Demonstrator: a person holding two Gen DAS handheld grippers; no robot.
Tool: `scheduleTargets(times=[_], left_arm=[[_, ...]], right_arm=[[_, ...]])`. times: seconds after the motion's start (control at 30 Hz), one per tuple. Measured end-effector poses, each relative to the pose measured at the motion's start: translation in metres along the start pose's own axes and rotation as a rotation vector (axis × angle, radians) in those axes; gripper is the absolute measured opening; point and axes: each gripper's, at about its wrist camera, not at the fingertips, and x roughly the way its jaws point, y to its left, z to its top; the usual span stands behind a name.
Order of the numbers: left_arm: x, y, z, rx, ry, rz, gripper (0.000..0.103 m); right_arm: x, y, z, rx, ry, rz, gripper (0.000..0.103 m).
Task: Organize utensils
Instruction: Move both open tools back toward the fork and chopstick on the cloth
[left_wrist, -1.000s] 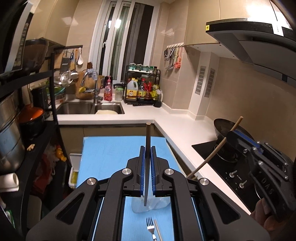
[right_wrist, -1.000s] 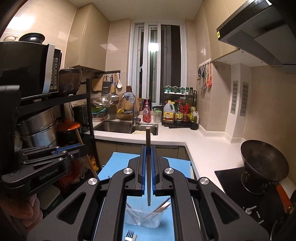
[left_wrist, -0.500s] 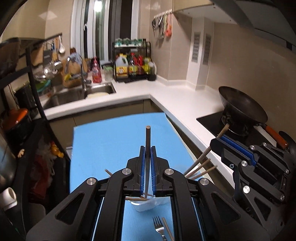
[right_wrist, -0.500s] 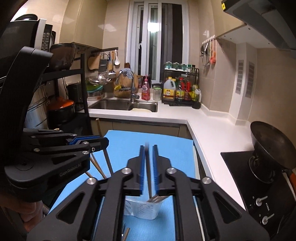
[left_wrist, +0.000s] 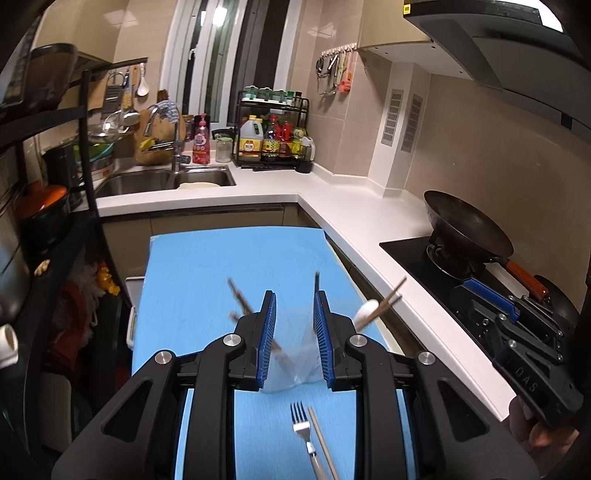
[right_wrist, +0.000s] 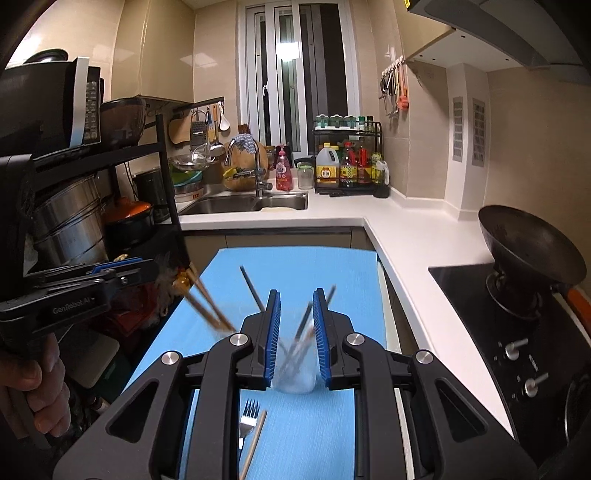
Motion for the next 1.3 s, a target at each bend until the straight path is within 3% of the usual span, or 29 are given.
scheduleTargets(times=[0.4, 0.63, 0.77, 1.03, 1.3], left_arm=[[-0.050, 0.002, -0.132, -0.031, -0.024, 0.091, 0.022], [-0.061, -0.001, -0.183, -0.042, -0.039, 0.144, 0.022], [-0.056, -0.001, -0.211, -0.053, -0.004, 0.157, 0.022], [-0.042, 0.003, -0.224, -0.046, 0.031, 0.170, 0.022], [-0.041, 0.017, -0.222, -0.115, 0.039, 0.178, 0.022]], right_arm=[[-0.049, 0.015, -0.082, 0.008, 0.053, -0.021, 0.020], [-0.056, 0.020, -0.133, 0.032, 0.077, -0.036, 0.020], [-0.048, 0.026, -0.172, 0.017, 0.113, -0.029, 0.020], [-0.021, 0.044, -0.220, 0.038, 0.208, 0.011, 0.020], [0.001, 0.064, -0.240, 0.013, 0.280, 0.027, 0.030]])
